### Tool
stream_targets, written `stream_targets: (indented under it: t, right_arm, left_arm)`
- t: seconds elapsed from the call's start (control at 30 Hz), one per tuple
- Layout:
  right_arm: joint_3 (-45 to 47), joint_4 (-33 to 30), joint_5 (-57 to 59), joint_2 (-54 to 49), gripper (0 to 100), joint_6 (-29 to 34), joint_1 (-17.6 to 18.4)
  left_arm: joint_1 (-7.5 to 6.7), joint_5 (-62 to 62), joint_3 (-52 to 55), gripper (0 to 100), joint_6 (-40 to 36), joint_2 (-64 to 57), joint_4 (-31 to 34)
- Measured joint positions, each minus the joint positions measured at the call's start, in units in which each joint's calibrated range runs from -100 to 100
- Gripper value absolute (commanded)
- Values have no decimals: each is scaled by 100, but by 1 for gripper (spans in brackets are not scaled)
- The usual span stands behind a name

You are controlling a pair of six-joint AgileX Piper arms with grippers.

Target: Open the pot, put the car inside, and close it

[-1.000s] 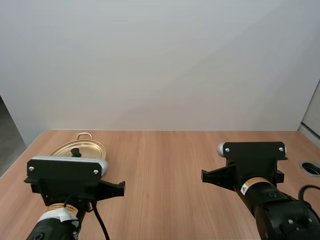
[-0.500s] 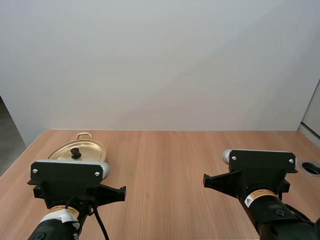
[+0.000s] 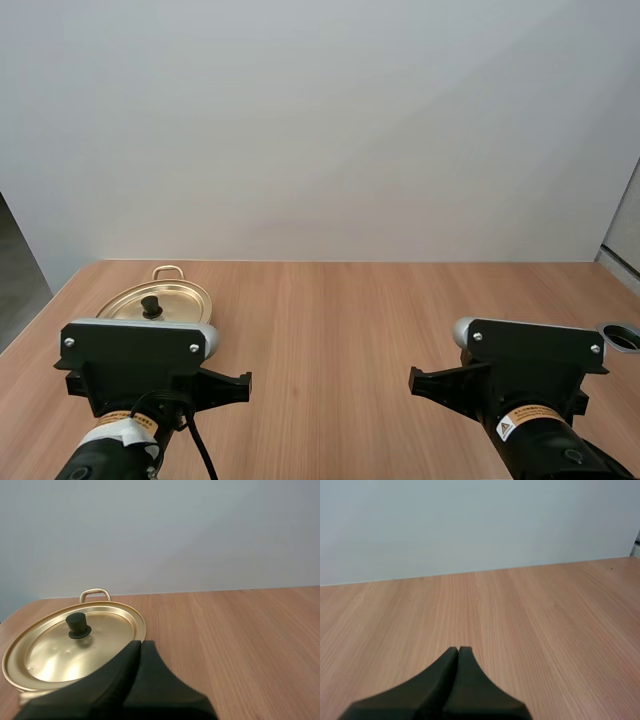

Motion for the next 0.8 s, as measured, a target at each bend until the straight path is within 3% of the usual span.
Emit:
stream_targets:
  t: [0.8]
  right_arm:
    - [0,6,129,-22,0,0,0]
  left_arm:
    - [0,0,0,0,0,0,0]
